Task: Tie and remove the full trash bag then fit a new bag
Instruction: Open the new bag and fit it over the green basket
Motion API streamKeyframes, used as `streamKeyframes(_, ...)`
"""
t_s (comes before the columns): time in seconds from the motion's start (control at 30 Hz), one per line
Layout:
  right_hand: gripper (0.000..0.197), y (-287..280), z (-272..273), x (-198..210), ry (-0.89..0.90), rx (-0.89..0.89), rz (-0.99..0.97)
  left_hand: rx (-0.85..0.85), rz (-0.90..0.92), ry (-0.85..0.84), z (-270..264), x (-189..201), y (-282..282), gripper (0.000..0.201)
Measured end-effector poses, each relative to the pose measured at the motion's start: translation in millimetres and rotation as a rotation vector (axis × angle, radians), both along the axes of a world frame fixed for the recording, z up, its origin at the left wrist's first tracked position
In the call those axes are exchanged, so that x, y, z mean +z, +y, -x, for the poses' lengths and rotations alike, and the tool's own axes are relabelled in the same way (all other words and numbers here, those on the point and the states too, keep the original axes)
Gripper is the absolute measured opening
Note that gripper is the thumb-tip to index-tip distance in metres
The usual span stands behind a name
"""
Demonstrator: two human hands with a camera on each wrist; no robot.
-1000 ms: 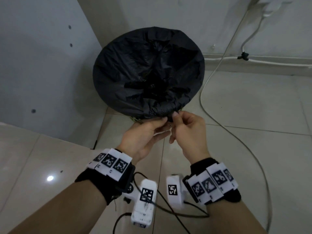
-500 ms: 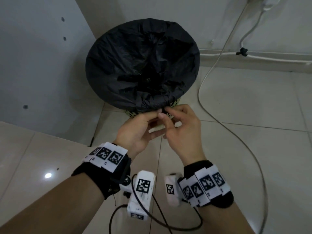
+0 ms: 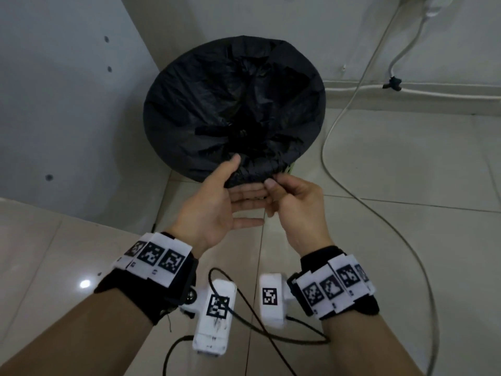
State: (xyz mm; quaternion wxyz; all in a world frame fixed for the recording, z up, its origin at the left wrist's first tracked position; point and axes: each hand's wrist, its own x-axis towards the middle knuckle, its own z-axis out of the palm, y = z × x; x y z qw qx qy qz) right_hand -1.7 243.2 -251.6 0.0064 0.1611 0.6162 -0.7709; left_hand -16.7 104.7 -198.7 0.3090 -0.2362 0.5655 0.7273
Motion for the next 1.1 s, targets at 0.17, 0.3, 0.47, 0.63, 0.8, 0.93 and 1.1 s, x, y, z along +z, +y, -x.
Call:
streamKeyframes(0.17, 0.014, -6, 6, 4, -0.286, -0.056, 0.708, 0.024, 0.007, -0.065, 3, 3, 7, 0.043)
streamKeyframes(0.3, 0.019, -5, 11, 12, -0.322, -0.087, 0.739, 0.041, -0.001, -0.067, 4, 6, 10, 0.037)
streamKeyframes(0.47, 0.017, -12, 9, 13, -0.166, -0.139, 0.579, 0.050, 0.045, -0.041, 4, 9, 11, 0.042)
streamKeyframes(0.63, 0.017, -15, 0, 6, -0.073, -0.158, 0.699, 0.091, 0.047, -0.016, 6, 9, 12, 0.037)
streamKeyframes(0.8, 0.014, -9, 6, 20, -0.201, -0.088, 0.740, 0.129, -0.029, -0.042, 11, 10, 17, 0.026)
streamKeyframes(0.93, 0.025, -1, 5, 33, -0.207, -0.011, 0.578, 0.129, -0.028, -0.035, 11, 10, 15, 0.025)
streamKeyframes(1.1, 0.017, -1, 15, 37, -0.195, -0.089, 0.508, 0.135, -0.035, -0.030, 10, 10, 12, 0.021)
